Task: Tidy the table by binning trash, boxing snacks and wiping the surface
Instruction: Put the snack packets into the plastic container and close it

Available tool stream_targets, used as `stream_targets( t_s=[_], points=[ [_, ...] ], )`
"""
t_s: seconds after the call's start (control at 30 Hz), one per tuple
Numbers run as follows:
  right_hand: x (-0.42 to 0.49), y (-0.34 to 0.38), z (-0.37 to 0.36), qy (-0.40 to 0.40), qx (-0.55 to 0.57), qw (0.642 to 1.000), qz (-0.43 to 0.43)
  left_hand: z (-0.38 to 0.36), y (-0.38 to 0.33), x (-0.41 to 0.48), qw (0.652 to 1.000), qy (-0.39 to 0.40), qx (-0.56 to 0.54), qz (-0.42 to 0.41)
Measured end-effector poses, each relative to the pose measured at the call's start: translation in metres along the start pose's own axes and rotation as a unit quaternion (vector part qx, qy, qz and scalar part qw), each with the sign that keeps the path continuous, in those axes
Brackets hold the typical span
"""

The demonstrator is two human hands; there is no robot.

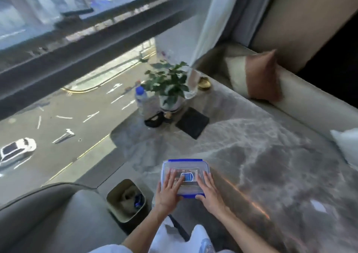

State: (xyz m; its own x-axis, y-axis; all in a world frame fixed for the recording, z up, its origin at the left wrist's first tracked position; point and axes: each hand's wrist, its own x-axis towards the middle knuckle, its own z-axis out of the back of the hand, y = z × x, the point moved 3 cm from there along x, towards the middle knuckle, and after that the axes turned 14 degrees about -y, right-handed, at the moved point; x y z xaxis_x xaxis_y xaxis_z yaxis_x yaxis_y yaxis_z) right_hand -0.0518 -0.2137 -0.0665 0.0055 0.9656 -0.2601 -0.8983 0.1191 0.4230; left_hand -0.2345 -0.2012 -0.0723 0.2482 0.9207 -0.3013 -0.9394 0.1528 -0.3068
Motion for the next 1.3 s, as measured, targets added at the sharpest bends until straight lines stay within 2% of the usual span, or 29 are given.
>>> stream_targets(
  t_s=[0.23,0.3,0.4,0.53,0.8,0.93,1.03,1.3],
  points=[
    [0.113,0.122,-0.020,0.046,-0.022,0.994,0.098,0.051,0.118,0.037,0.993,-0.034,-0.027,0.110],
    [0.130,0.145,-0.024,0.047,-0.022,0.994,0.101,0.065,0.142,0.049,0.993,-0.039,-0.022,0.109],
    [0.134,0.173,-0.035,0.028,-0.038,0.997,0.053,0.088,0.170,0.076,0.996,-0.043,0.019,0.079],
    [0.132,0.209,-0.051,-0.019,-0.144,0.989,0.034,0.115,0.188,0.115,0.998,-0.019,0.027,0.058],
    [0.168,0.231,-0.056,0.023,-0.232,0.970,0.066,0.146,0.223,0.159,0.999,0.026,0.032,0.021],
    [0.180,0.247,-0.053,0.009,-0.256,0.964,0.077,0.153,0.223,0.166,0.998,0.037,0.023,0.043],
    [0.184,0.244,-0.048,0.022,-0.250,0.963,0.096,0.146,0.218,0.165,0.998,0.020,0.013,0.060],
    [0.172,0.238,-0.043,0.028,-0.210,0.969,0.128,0.141,0.219,0.163,0.999,0.013,0.022,0.034]
  ],
)
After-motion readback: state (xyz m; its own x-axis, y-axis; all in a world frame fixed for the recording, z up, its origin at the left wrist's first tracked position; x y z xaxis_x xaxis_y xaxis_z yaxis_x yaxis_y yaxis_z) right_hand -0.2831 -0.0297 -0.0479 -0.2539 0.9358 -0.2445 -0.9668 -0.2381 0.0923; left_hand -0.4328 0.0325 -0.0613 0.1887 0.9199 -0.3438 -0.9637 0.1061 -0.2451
